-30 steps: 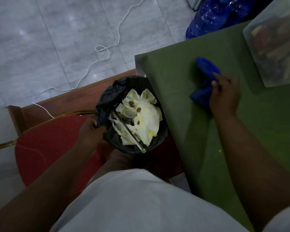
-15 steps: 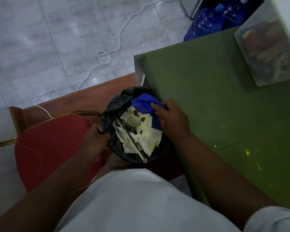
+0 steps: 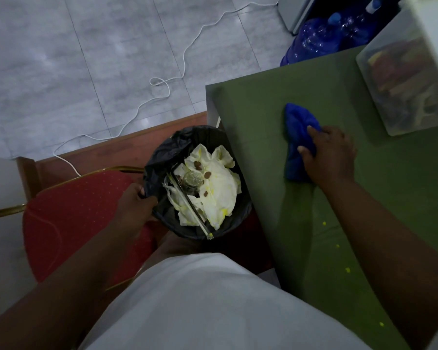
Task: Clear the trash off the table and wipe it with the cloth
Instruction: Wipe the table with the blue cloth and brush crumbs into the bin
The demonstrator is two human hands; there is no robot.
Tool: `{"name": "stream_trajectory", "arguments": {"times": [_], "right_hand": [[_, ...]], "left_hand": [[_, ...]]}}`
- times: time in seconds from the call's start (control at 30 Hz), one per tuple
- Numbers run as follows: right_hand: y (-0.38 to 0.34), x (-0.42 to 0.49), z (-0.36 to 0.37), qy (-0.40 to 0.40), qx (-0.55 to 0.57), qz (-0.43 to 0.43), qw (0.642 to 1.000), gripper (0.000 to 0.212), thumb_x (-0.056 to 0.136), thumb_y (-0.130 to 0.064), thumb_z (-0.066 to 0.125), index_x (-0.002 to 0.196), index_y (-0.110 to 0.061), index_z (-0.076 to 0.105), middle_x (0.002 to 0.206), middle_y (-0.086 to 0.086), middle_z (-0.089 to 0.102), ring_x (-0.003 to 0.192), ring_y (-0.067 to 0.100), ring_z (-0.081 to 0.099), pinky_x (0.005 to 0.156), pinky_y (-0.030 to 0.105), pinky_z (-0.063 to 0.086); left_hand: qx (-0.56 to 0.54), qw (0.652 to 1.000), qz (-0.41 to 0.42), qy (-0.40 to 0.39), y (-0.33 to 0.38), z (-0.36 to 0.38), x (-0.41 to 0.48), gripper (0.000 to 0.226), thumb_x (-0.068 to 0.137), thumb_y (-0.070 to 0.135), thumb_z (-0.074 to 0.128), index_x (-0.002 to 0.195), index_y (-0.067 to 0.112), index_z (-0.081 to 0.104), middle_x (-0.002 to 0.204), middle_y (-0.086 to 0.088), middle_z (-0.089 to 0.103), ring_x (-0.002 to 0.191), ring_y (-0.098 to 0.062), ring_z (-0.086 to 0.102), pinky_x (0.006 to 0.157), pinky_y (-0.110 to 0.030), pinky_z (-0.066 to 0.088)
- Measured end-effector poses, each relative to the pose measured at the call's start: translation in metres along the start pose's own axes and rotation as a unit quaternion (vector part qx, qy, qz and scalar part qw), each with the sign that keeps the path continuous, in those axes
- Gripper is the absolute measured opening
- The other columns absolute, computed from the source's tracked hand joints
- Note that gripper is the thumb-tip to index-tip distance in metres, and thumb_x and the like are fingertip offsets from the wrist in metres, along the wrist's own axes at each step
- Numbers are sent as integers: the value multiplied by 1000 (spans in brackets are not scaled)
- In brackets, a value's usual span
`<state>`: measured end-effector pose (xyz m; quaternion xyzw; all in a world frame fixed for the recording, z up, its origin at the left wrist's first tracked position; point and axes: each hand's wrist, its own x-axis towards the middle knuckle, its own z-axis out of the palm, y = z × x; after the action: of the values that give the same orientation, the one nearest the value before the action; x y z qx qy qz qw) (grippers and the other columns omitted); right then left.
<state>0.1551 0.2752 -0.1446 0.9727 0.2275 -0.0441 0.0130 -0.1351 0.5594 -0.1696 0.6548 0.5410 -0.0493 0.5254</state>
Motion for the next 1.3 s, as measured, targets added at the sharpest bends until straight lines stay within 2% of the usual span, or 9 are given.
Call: {"name": "stream_trajectory", "arguments": {"times": [0.17,0.33,0.43,0.53,0.67,0.77,0.93,1.13,1.3], "right_hand": [[-60,-21,-12,89,139,-73,984,44,88,-30,60,127,-9,57,127,18,52,117,37,47,98,47,41],[-134,-42,-1,-4,265,-183,947,33,91,-23,60,119,-7,65,105,12,65,96,28,61,86,33,48],[-166,-41,5,-134,320,-139,927,43,89,-26,64,127,-6,60,113,13,63,102,27,61,91,34,49],[-186,-30,5,-210,317,-99,920,48,92,-25,62,135,-6,52,134,16,54,124,28,49,96,20,33],[-198,-15,18,-290,372,-5,882,45,94,-33,58,135,-16,52,133,4,59,122,23,53,103,30,40],[-205,0,37,-296,416,37,859,40,90,-40,58,128,-28,57,123,-2,65,114,19,60,99,44,49],[-216,32,65,-319,451,110,826,38,85,-45,59,119,-28,61,113,-5,68,104,17,64,94,46,52],[-236,83,125,-322,483,177,795,43,90,-44,58,130,-27,54,128,-3,60,114,20,58,100,45,47],[-256,122,207,-308,476,240,788,58,89,-46,58,139,-20,46,138,5,53,122,29,53,101,49,46]], "left_hand": [[22,1000,3,9,-8,-14,9,19,85,-10,55,85,6,45,69,-11,45,57,-18,44,33,-9,36],[27,999,-28,27,-31,-53,25,26,79,-5,61,75,11,43,70,-15,50,68,-23,51,57,-33,43],[25,998,-46,33,-38,-73,31,19,80,-1,63,83,6,46,78,-19,54,71,-24,53,63,-39,42],[12,997,-52,50,-44,-88,39,19,80,1,63,90,-4,48,81,-21,55,72,-24,53,64,-38,41],[-40,997,-52,42,-51,-93,54,21,78,0,63,90,-4,47,83,-19,54,77,-25,54,68,-42,43],[-62,995,-63,47,-45,-88,72,24,71,6,65,89,1,50,85,-20,57,78,-27,57,69,-43,47],[-22,997,-58,50,-26,-72,119,22,79,-1,63,80,15,48,85,-15,57,82,-27,58,74,-43,48],[80,996,-21,16,-19,-49,200,40,85,9,63,123,6,52,116,-13,61,108,-29,59,92,-44,50],[-12,998,-48,-31,-23,-21,268,10,86,15,66,89,21,59,95,-6,62,88,-21,62,79,-36,53]]}}
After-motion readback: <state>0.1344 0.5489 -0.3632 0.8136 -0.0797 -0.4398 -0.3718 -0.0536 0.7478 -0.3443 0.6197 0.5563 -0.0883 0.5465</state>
